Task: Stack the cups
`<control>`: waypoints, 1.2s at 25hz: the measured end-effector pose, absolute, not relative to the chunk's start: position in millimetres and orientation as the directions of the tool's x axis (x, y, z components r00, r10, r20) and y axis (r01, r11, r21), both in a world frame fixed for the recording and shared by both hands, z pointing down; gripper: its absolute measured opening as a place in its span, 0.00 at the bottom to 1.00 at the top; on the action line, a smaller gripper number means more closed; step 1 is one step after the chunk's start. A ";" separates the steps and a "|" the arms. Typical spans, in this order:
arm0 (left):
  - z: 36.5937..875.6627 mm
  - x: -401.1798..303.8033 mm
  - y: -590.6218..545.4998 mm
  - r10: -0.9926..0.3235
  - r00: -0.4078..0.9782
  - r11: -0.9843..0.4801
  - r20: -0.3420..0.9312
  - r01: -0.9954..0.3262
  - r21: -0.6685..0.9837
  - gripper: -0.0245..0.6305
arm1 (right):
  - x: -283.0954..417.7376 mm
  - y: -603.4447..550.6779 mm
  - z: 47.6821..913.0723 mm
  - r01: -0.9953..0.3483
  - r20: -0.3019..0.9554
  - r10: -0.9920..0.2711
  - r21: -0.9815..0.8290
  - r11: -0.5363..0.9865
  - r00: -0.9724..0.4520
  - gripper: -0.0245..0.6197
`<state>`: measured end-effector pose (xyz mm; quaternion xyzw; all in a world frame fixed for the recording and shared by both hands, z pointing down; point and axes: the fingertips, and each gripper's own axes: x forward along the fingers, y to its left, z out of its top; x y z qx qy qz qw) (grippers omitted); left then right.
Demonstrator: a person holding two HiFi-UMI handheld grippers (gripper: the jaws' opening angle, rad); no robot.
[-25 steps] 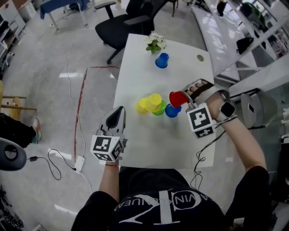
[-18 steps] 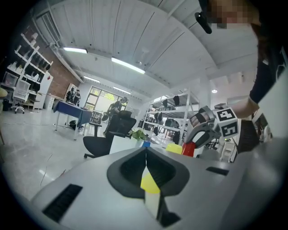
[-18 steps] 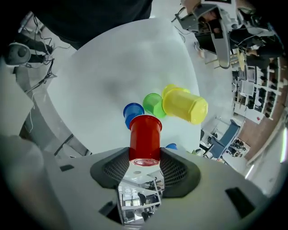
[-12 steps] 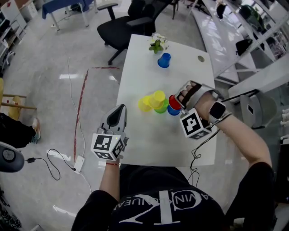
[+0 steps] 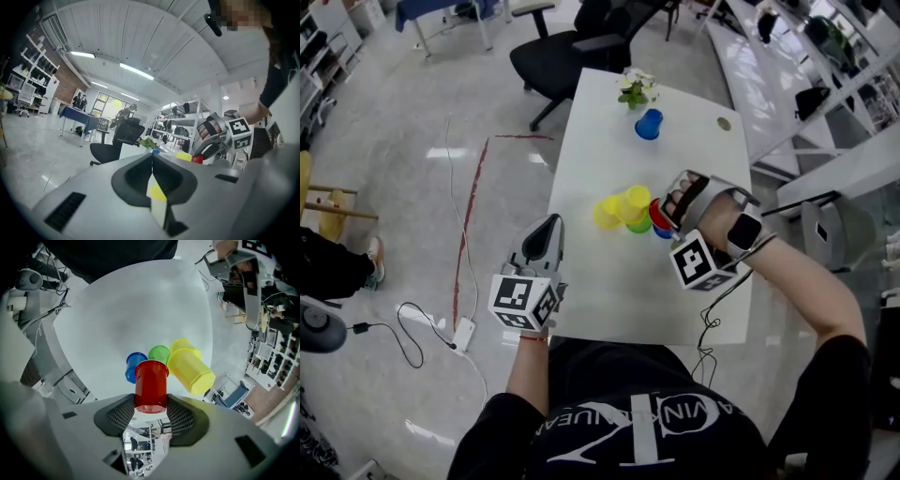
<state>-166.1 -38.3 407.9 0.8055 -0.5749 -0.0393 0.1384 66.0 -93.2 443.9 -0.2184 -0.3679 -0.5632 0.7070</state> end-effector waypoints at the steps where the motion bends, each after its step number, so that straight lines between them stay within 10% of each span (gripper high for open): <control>1: 408.5 -166.9 -38.5 -0.938 0.334 -0.298 0.096 -0.916 0.269 0.04 | 64.0 -93.1 444.1 0.958 0.768 -0.635 0.110 0.267 0.089 0.39; 30: 409.6 -151.8 -49.4 -0.923 0.368 -0.326 0.113 -0.904 0.278 0.04 | 82.0 -103.6 390.5 0.769 0.831 -0.556 0.373 0.519 -0.028 0.46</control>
